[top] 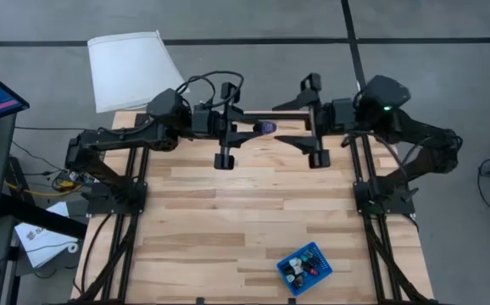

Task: Pick & Place Nail Polish
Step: Put the violet nail polish into the blue bin

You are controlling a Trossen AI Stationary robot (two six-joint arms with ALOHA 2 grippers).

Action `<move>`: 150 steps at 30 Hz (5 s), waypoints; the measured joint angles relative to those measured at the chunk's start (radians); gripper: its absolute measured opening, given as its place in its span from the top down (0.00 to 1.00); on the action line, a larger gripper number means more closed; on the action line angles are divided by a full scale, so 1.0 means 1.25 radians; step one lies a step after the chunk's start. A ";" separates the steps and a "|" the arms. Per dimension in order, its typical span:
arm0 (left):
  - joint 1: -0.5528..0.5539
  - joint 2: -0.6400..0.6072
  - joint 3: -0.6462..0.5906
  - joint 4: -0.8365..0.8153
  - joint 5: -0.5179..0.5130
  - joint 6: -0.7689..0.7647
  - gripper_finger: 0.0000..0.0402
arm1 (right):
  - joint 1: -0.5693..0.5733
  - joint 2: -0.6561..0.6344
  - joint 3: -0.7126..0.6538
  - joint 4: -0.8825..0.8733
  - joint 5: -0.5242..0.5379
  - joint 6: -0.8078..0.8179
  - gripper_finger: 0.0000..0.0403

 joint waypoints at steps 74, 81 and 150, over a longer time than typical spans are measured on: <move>-0.142 -0.396 -0.251 -0.546 -0.455 -0.073 1.00 | 0.079 -0.241 -0.232 -0.385 -0.119 0.192 0.86; -0.162 -0.558 -0.515 -0.382 -0.481 -0.117 1.00 | 0.084 -0.341 -0.533 -0.117 -0.160 0.327 0.86; -0.161 -1.097 -1.056 -0.267 -0.505 -0.309 1.00 | 0.250 0.300 -0.595 -0.371 0.257 1.001 0.37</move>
